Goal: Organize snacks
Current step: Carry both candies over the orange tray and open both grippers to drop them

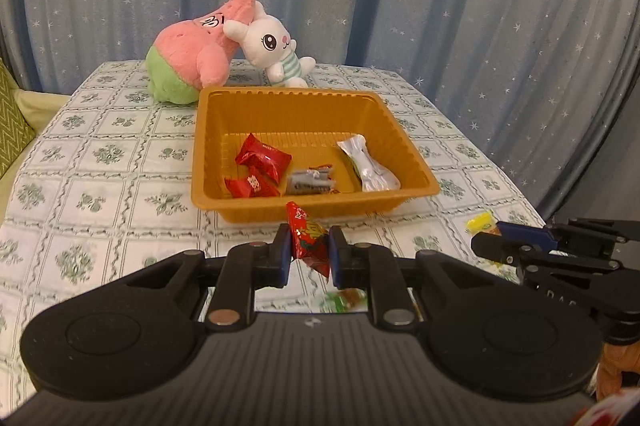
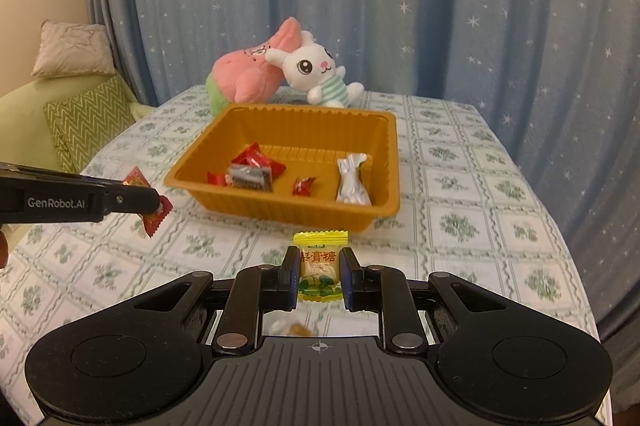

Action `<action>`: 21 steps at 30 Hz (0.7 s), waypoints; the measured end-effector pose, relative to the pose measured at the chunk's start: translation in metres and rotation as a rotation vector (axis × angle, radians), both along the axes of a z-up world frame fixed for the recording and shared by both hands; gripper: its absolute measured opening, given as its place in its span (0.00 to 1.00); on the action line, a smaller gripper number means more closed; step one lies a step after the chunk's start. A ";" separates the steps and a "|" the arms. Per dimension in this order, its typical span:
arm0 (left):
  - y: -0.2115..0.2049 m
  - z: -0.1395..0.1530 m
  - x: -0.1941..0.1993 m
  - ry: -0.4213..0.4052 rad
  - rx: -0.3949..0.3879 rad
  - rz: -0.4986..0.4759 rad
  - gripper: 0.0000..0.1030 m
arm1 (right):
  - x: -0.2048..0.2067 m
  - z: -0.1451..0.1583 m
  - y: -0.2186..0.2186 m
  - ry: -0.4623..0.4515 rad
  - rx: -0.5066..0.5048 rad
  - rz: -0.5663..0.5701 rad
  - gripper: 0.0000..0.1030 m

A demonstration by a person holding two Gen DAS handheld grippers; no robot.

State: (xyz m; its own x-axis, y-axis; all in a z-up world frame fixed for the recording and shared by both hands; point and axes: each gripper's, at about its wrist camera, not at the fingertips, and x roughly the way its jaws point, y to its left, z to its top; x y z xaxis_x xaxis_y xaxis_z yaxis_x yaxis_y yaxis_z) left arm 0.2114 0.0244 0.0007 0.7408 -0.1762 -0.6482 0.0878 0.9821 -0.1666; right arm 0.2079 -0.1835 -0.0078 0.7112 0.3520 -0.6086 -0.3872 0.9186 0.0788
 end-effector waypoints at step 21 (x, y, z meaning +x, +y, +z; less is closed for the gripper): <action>-0.006 -0.026 0.096 0.077 0.045 -0.119 0.16 | 0.096 0.004 0.015 -0.008 0.036 -0.009 0.20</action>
